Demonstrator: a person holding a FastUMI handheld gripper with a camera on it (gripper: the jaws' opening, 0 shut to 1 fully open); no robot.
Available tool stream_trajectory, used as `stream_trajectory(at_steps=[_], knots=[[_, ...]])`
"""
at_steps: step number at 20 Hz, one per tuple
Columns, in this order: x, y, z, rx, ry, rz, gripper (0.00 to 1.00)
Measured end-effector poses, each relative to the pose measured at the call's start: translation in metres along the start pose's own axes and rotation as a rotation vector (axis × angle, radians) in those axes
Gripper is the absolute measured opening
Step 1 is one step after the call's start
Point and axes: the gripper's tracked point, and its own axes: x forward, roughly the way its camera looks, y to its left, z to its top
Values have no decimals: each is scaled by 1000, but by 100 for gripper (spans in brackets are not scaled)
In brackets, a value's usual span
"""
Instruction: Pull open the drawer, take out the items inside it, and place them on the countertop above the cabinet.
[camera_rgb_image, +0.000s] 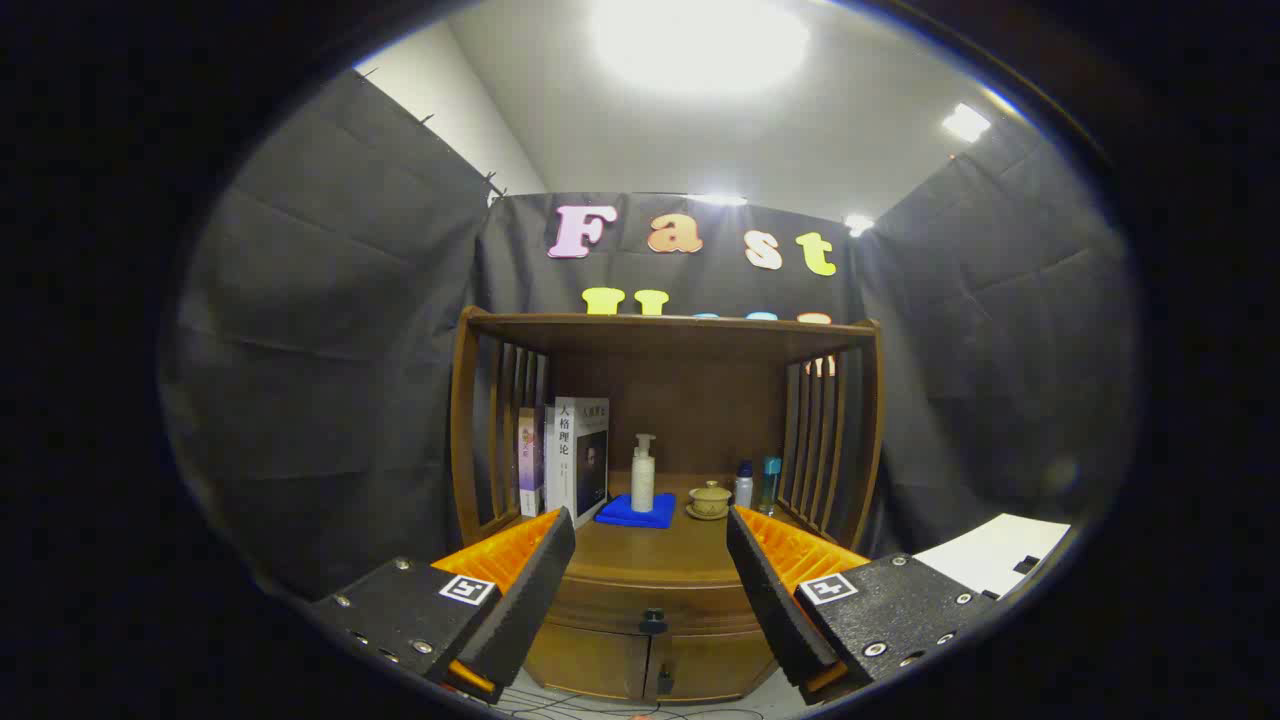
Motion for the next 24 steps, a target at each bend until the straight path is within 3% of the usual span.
stream_trajectory(at_steps=[6,11,24], knots=[[1,-6,4,-23,-21,4,95],[0,-24,-2,73,17,1,95],[5,-52,-8,11,21,-58,95]])
